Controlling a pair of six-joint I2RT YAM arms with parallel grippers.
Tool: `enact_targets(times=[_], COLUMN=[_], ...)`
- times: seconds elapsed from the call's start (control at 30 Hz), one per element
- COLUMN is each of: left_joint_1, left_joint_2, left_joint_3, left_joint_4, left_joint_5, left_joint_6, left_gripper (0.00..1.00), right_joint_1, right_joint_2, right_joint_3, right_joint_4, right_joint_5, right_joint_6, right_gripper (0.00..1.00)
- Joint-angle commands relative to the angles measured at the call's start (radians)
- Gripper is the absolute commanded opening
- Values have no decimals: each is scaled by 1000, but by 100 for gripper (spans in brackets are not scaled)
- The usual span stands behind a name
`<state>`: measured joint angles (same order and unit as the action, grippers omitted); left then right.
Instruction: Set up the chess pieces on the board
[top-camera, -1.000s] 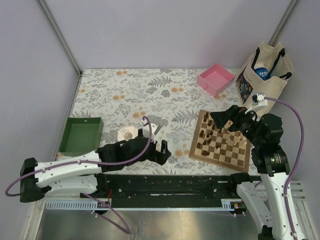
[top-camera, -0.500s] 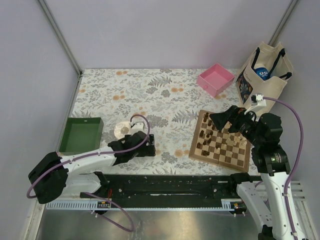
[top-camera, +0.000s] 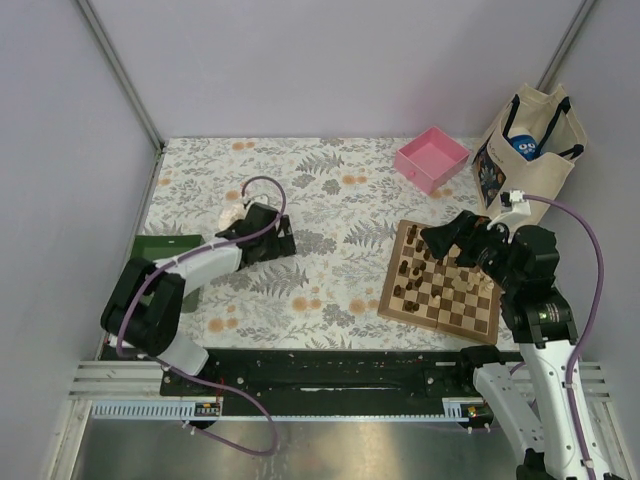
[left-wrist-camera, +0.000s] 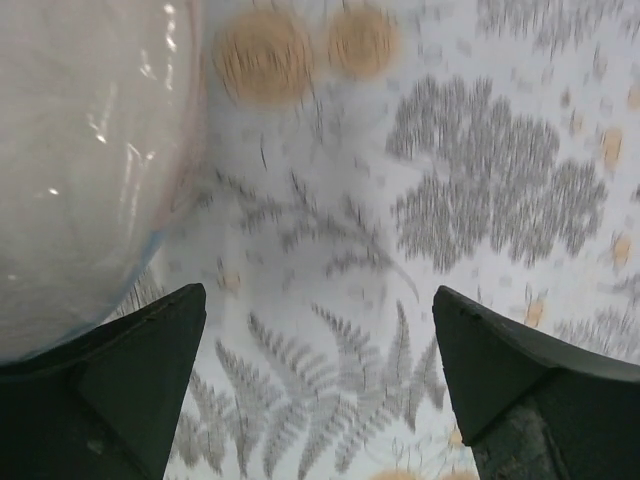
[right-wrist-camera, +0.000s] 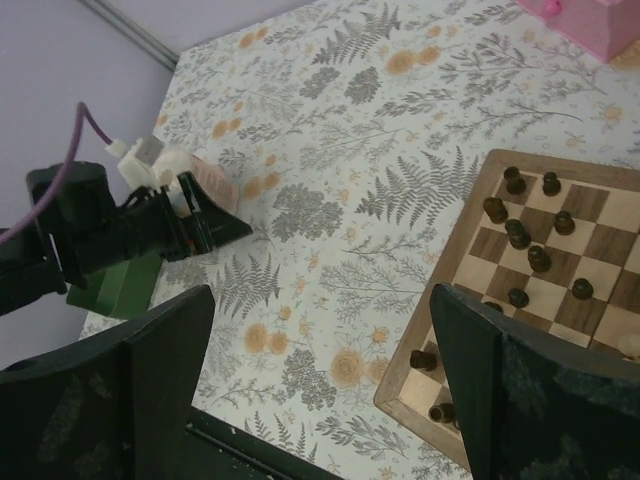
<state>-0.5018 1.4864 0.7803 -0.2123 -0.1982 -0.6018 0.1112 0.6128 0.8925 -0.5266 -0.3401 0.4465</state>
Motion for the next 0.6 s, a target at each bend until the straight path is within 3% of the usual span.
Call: enact_targets(times=[0.0, 0.27, 0.43, 0.57], left_joint_1=[141, 302, 226, 79], left_joint_2=[113, 279, 187, 104], left_joint_3=[149, 355, 339, 346], left_joint_4=[62, -33, -10, -3], left_joint_5=[111, 149, 175, 149], left_joint_6=[73, 120, 154, 174], left_gripper=[99, 99, 99, 99], right_joint_1=[4, -2, -94, -221], right_joint_2=[13, 51, 67, 146], right_joint_3=[3, 23, -61, -89], right_joint_4=[-74, -288, -280, -247], right_joint_5=[151, 758, 891, 807], right_joint_6=[-12, 27, 61, 86], right_gripper=[98, 98, 98, 98])
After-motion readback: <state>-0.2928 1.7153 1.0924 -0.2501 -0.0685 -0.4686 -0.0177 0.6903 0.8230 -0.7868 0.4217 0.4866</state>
